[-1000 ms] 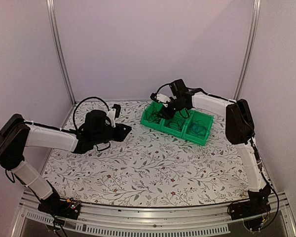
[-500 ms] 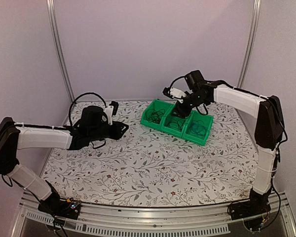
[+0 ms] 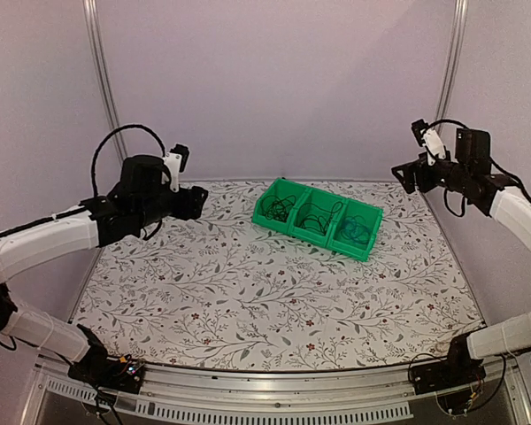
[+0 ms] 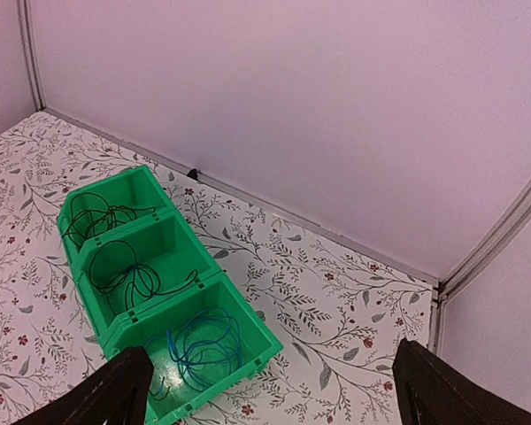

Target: Untangle the cables

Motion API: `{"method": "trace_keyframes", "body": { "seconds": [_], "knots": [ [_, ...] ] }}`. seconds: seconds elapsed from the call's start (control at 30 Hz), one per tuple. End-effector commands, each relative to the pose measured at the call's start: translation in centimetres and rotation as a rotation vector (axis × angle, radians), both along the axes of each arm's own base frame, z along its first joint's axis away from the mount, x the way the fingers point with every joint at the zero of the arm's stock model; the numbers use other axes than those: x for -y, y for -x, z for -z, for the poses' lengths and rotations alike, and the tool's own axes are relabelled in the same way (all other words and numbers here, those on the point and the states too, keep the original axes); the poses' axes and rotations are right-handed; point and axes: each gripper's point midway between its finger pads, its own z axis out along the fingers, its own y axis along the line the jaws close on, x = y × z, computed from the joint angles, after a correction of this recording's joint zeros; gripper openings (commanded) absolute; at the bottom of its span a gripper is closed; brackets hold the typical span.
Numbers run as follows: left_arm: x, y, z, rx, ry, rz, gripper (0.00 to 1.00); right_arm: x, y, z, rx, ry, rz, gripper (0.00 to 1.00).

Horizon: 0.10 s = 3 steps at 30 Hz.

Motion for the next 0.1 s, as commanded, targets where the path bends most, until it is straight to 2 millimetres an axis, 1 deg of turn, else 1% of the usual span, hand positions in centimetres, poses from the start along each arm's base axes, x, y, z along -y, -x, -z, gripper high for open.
{"method": "trace_keyframes", "body": {
  "seconds": [0.0,0.03,0.07],
  "knots": [
    [-1.5,0.3,0.3,-0.017,-0.056,-0.030,0.84,0.8,1.8,-0.1,0.092,-0.122,0.091,0.99],
    [-1.4,0.4,0.4,-0.021,-0.048,-0.024,0.97,0.7,2.2,0.2,0.096,-0.127,0.079,0.99],
    [-1.3,0.3,0.5,-0.025,-0.041,-0.025,0.99,0.6,2.9,0.0,0.112,-0.135,0.068,0.99]
  ]
}}
